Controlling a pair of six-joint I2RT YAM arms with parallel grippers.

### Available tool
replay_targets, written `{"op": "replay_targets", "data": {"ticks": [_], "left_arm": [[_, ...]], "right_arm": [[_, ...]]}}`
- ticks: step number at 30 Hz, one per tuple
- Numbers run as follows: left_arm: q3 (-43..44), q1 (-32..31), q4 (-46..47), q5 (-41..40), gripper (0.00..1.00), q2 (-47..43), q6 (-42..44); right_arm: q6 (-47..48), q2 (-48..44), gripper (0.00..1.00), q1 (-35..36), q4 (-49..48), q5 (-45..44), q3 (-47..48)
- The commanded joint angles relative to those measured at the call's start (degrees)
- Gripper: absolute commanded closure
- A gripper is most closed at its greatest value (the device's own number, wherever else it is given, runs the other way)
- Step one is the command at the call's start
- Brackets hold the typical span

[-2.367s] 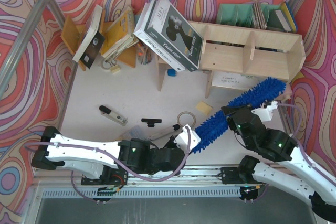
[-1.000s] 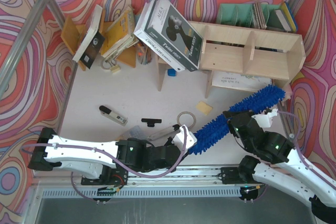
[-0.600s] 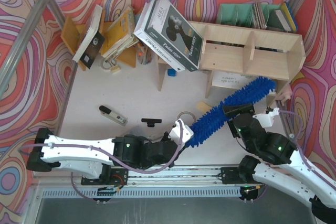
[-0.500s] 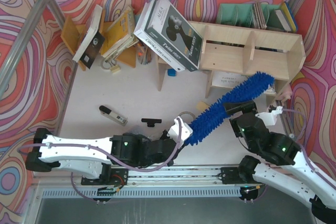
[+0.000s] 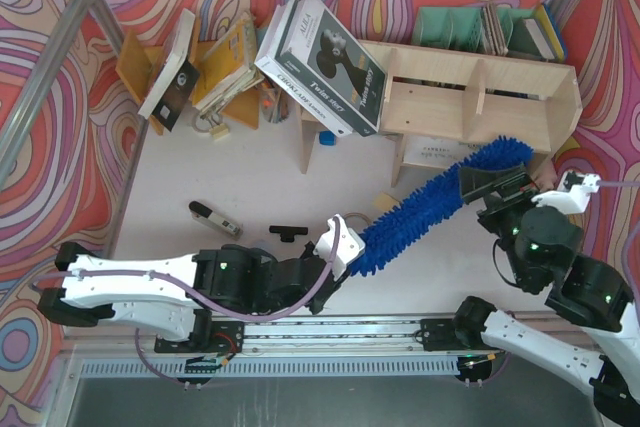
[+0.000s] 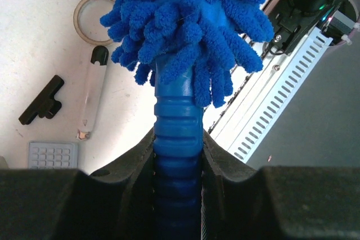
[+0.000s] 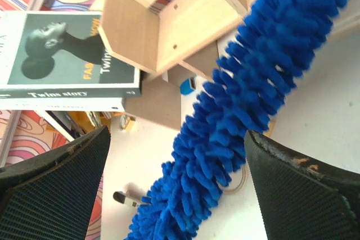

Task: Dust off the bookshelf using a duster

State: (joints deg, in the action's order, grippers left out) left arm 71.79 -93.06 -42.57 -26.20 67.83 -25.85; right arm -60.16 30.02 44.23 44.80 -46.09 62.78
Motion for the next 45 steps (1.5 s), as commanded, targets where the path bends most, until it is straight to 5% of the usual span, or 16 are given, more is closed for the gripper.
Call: {"op": "replay_targets", "data": {"ticks": [1,13,21,27,33,45], "left_arm": [[4.01,-1.51,-0.03,-4.33,1.00,-0.73,1.64],[11.42,-2.16,-0.76,-18.98,1.00,1.71,3.50],[22.28,-0.17,-5.16,-30.75,1.00,7.92,0.54],[35.05,2.36,-20.33,-36.26,1.00,13.83,-7.52],[44.81,8.48,-35.80,-34.13,1.00,17.65,-20.43],[47.02,15.72,-36.13,-24.25,1.00,21.60,-20.54]], "right_arm": [[14.78,1.98,0.10,-0.03,-4.47,-2.41,4.14],[21.88,1.58,0.10,-0.04,-9.20,-6.33,5.85],[23.14,1.13,0.10,0.00,-13.28,-3.55,-4.01],[25.17,0.99,0.10,-0.06,-17.32,-1.55,-14.29],[27.25,-1.75,0.09,0.03,-20.40,-3.04,-23.30],[28.35,-5.68,0.06,0.01,-27.54,-1.36,-33.94]]}}
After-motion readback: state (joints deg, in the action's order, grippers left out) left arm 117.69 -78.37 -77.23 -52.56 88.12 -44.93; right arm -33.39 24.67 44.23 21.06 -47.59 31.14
